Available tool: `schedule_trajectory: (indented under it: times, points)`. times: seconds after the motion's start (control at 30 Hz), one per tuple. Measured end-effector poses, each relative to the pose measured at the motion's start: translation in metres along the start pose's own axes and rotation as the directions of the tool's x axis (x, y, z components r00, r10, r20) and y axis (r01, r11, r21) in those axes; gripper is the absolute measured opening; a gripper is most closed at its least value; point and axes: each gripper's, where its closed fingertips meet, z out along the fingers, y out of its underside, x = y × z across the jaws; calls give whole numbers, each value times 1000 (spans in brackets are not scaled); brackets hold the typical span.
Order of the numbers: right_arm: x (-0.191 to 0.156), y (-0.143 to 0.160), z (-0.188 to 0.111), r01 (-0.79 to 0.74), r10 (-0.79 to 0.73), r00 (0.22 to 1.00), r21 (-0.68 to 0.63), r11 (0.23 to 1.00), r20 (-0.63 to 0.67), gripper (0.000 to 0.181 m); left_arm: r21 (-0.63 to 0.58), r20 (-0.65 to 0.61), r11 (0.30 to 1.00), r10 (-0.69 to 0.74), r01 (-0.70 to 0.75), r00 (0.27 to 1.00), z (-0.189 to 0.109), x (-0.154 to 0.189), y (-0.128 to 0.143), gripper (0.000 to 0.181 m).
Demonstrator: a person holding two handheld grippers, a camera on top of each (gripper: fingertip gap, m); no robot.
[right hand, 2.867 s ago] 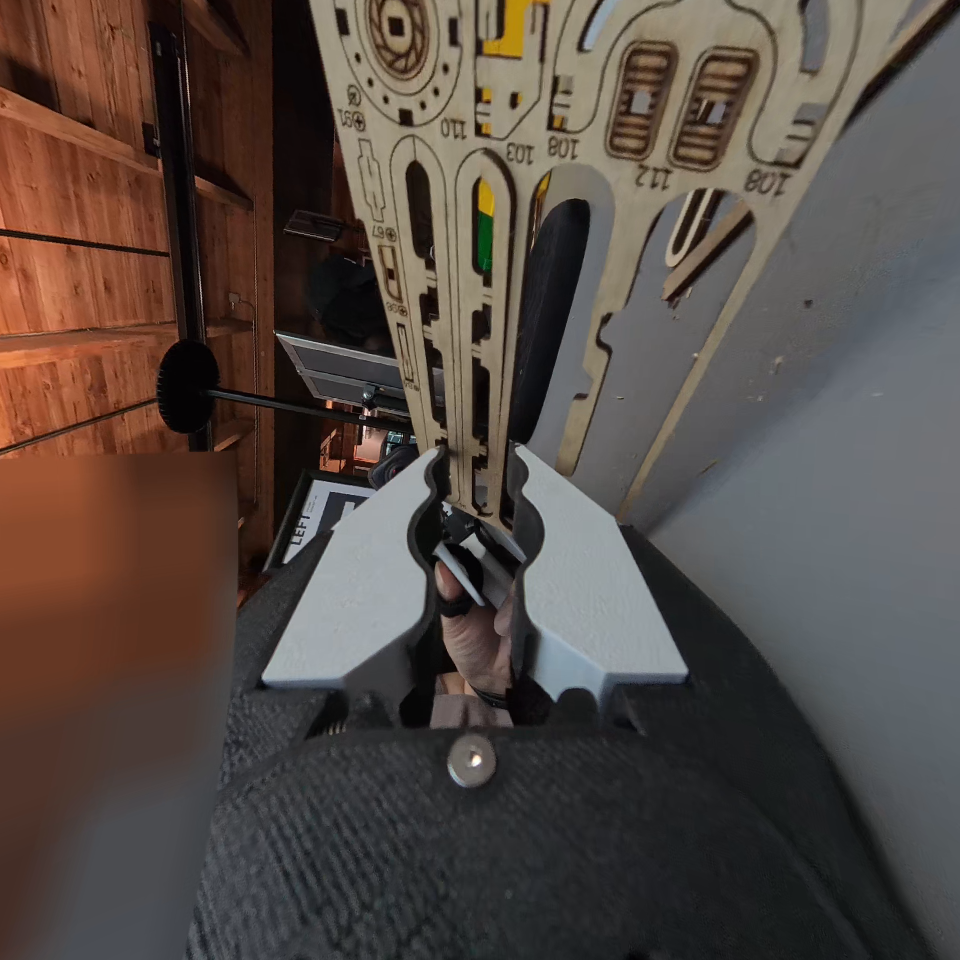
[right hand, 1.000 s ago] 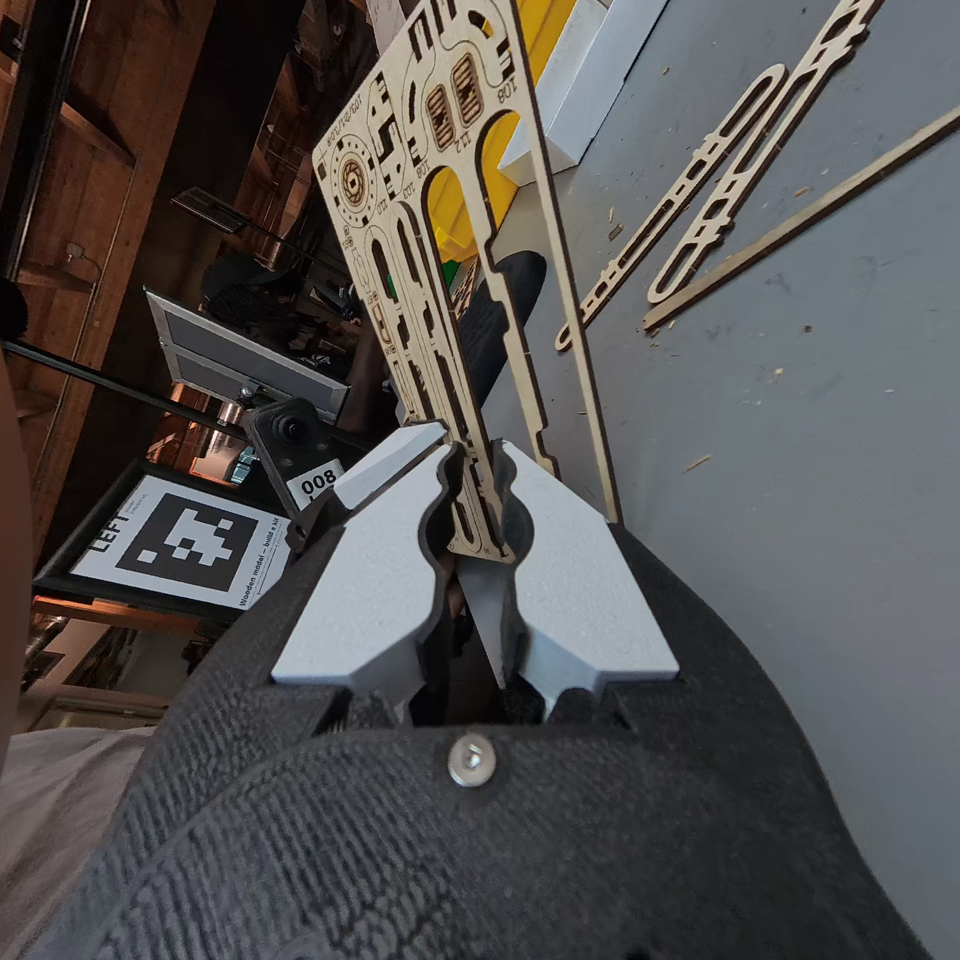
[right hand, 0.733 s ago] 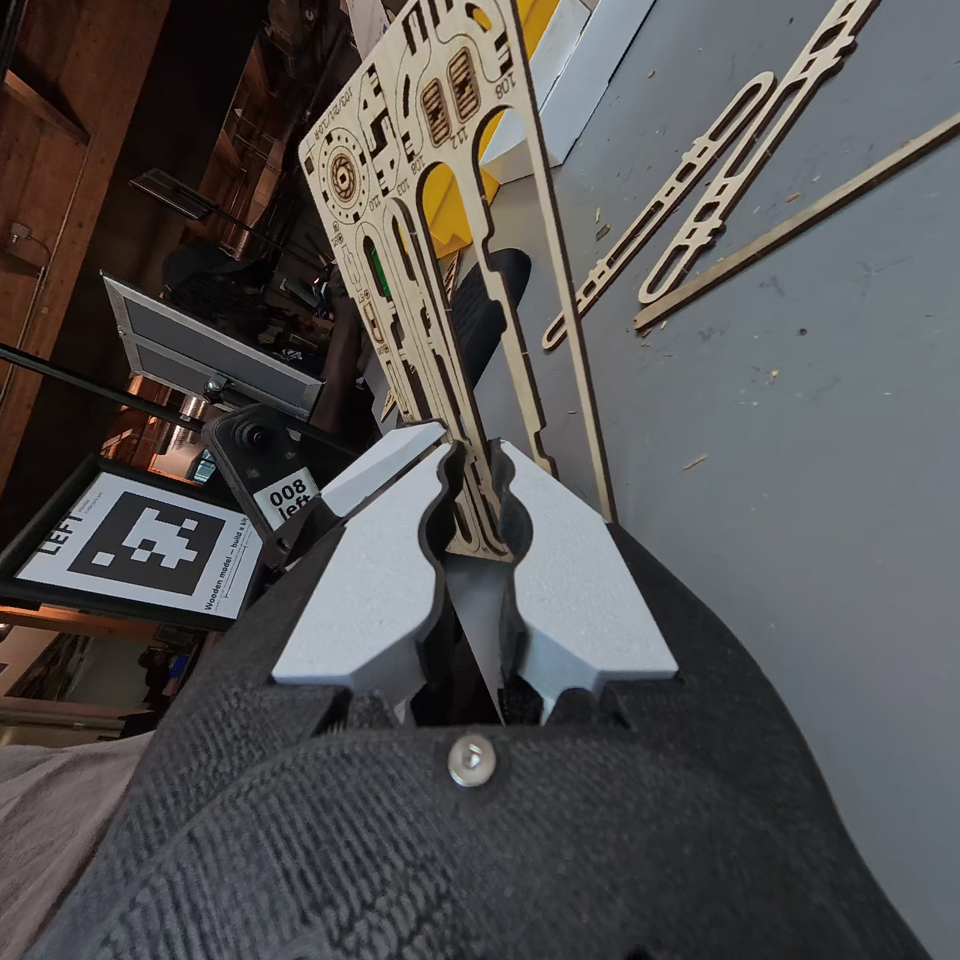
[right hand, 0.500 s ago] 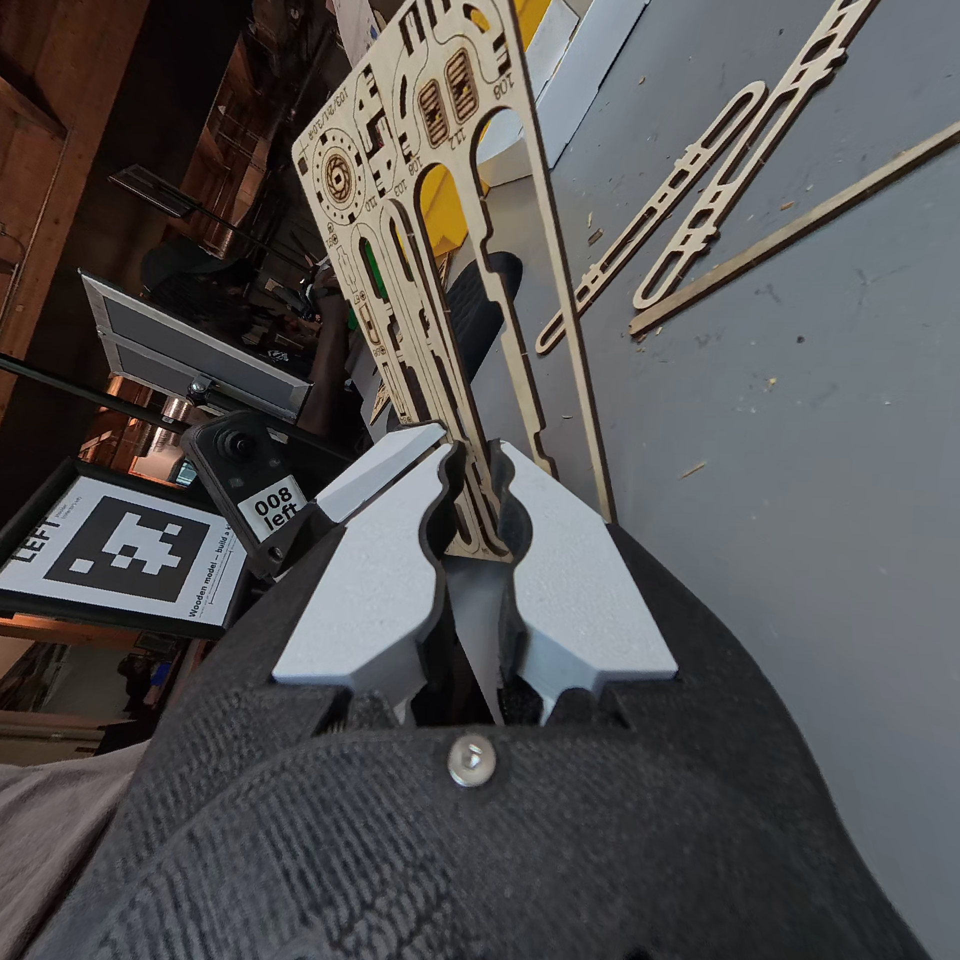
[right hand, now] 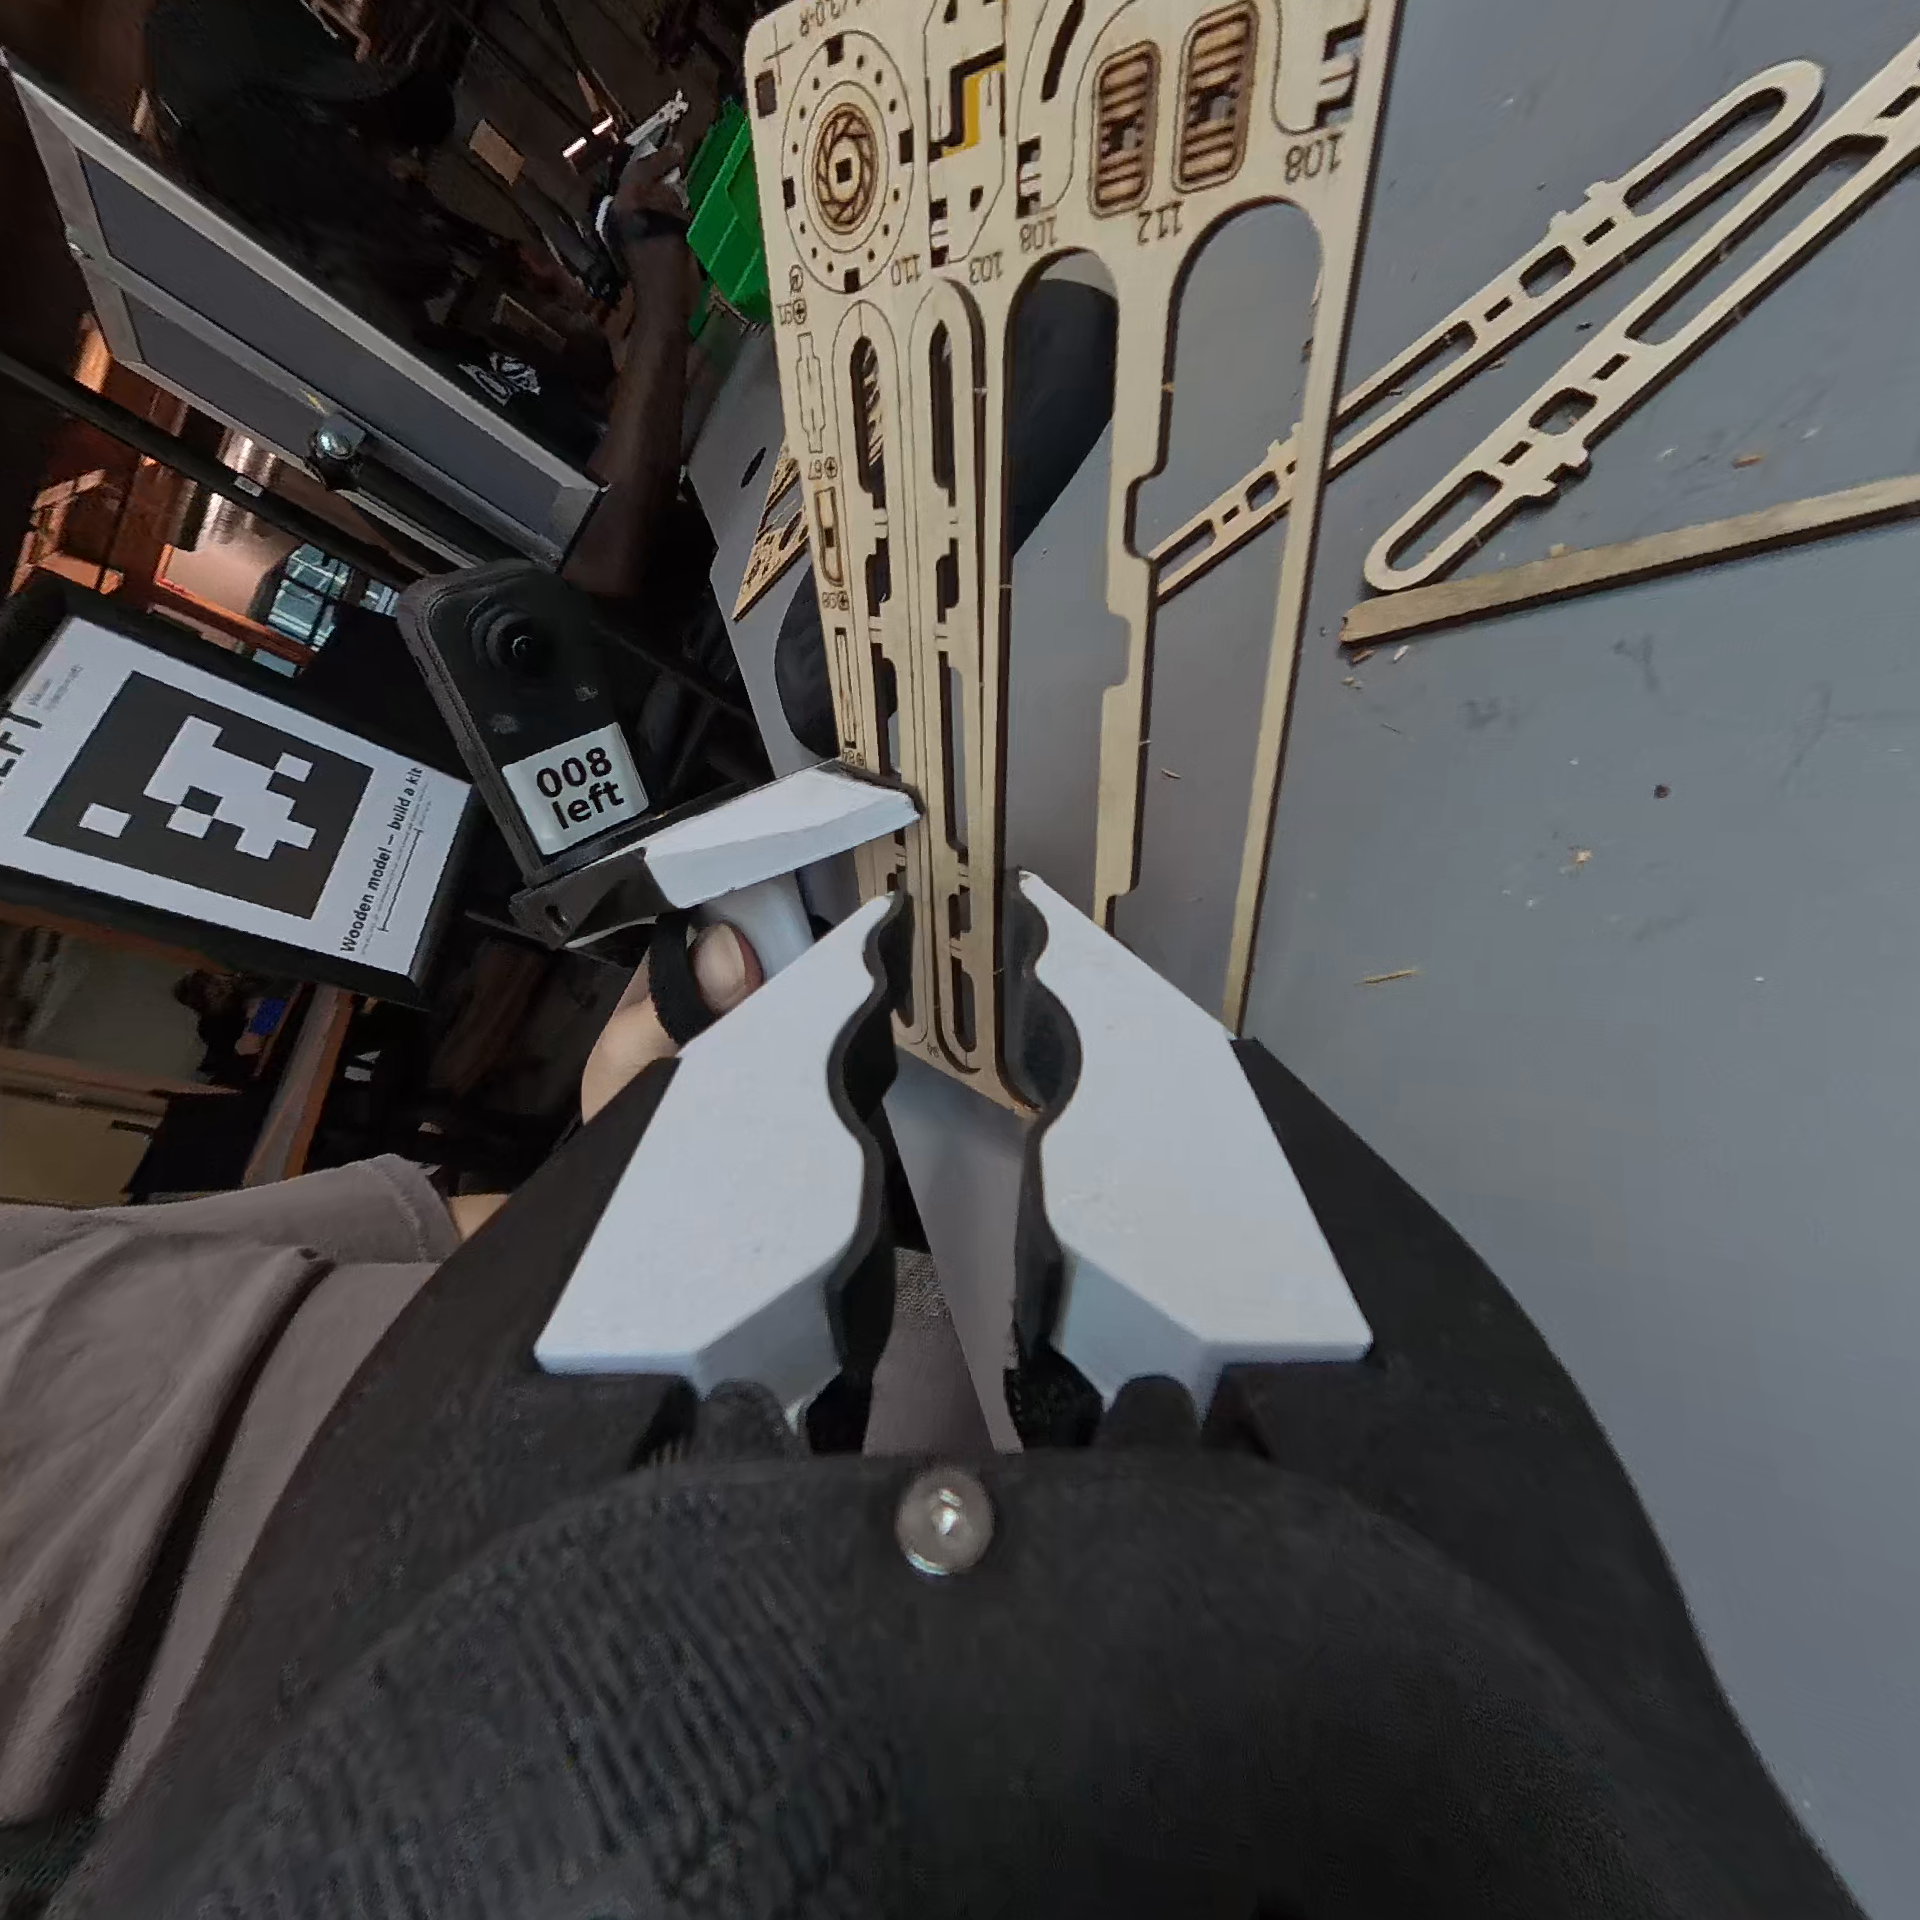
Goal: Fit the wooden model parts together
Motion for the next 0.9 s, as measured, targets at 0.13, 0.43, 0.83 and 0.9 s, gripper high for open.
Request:
schedule_trajectory:
  times: [0.13,0.43,0.83,0.9]
  points:
    - [0,4,-3,-18,20,1000,-114,993,12,13,-37,-21,999,-3,2,1000,1,2,3,0]
    - [7,10,-3,147,-179,980,-289,946,-87,8,-53,-17,999,-14,13,1000,2,1,5,0]
    - [10,10,0,302,-345,933,-304,904,-100,12,-48,10,999,2,-2,1000,1,-3,4,0]
    - [11,10,1,307,-353,929,-297,904,-113,12,-48,16,999,5,-4,1000,1,-3,4,0]
